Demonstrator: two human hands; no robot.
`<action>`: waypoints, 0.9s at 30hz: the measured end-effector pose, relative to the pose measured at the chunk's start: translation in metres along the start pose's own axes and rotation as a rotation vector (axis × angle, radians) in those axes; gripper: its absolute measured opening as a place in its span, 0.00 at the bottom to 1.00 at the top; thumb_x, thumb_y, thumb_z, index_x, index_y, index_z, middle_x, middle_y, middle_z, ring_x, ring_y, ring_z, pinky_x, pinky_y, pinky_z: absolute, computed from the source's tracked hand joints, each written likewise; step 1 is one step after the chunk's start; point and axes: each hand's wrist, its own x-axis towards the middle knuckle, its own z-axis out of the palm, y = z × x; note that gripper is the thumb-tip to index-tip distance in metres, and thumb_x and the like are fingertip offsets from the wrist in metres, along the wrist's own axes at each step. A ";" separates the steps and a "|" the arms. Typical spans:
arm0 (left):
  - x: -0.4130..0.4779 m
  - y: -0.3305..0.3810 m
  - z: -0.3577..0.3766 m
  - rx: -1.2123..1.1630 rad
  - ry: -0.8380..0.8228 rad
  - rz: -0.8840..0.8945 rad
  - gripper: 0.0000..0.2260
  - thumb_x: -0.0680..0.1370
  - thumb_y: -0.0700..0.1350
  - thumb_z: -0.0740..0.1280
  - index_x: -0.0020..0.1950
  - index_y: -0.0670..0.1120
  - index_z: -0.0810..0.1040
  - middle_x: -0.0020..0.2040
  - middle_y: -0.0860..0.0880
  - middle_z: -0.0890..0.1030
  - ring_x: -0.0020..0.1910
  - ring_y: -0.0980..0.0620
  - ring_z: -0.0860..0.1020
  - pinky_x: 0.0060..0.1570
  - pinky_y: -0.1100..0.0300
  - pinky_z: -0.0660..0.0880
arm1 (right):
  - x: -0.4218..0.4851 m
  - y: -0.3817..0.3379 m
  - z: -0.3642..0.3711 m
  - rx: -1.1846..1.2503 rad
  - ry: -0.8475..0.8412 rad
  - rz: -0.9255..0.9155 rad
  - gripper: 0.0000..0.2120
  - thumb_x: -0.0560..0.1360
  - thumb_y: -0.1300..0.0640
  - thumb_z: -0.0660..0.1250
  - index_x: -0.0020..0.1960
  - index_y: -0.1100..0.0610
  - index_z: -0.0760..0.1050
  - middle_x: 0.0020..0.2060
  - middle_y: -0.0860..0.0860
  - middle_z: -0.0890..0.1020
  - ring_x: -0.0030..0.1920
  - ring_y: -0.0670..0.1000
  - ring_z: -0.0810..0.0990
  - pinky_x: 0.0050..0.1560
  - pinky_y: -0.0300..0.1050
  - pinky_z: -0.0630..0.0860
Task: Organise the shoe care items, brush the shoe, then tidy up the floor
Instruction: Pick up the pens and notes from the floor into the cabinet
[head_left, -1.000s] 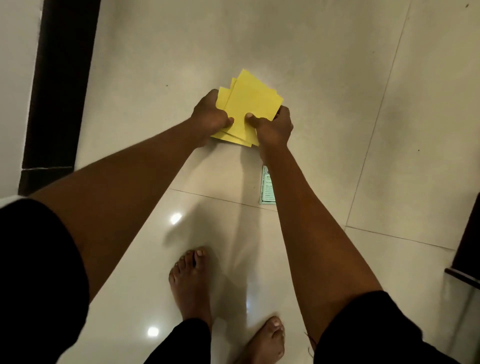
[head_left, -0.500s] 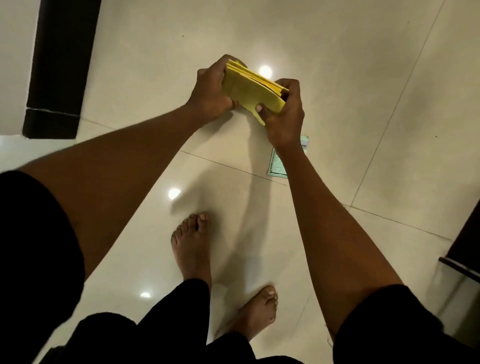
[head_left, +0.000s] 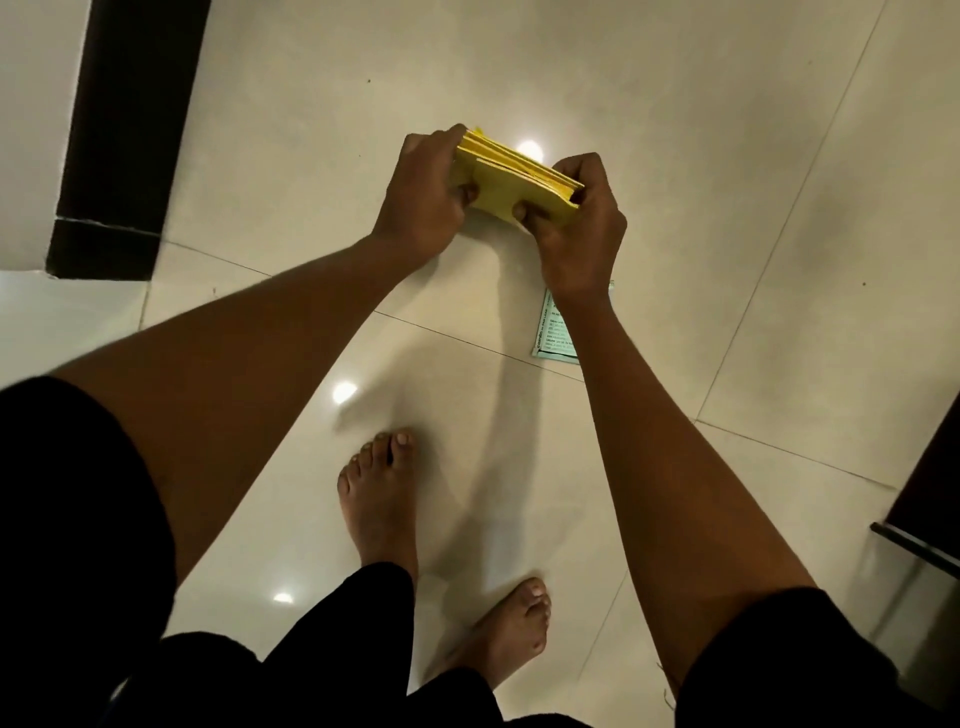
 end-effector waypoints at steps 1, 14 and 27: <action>0.002 -0.003 0.001 0.029 -0.035 -0.001 0.26 0.75 0.39 0.68 0.71 0.39 0.65 0.65 0.40 0.72 0.67 0.44 0.65 0.60 0.64 0.62 | -0.002 0.001 0.002 0.005 -0.022 0.021 0.21 0.62 0.60 0.78 0.49 0.56 0.70 0.43 0.48 0.77 0.42 0.51 0.78 0.41 0.38 0.74; -0.014 0.003 0.012 0.095 0.021 0.014 0.19 0.76 0.39 0.67 0.66 0.39 0.71 0.61 0.40 0.75 0.62 0.42 0.68 0.53 0.60 0.65 | -0.001 0.018 0.002 -0.058 -0.104 0.173 0.24 0.66 0.62 0.75 0.59 0.63 0.72 0.51 0.55 0.81 0.46 0.52 0.78 0.51 0.45 0.77; -0.019 -0.006 0.017 0.266 0.032 -0.009 0.18 0.75 0.43 0.68 0.64 0.40 0.72 0.64 0.45 0.73 0.64 0.42 0.67 0.57 0.50 0.67 | -0.003 0.034 0.003 -0.179 -0.070 0.087 0.06 0.70 0.62 0.71 0.47 0.59 0.80 0.40 0.54 0.84 0.37 0.50 0.77 0.40 0.34 0.69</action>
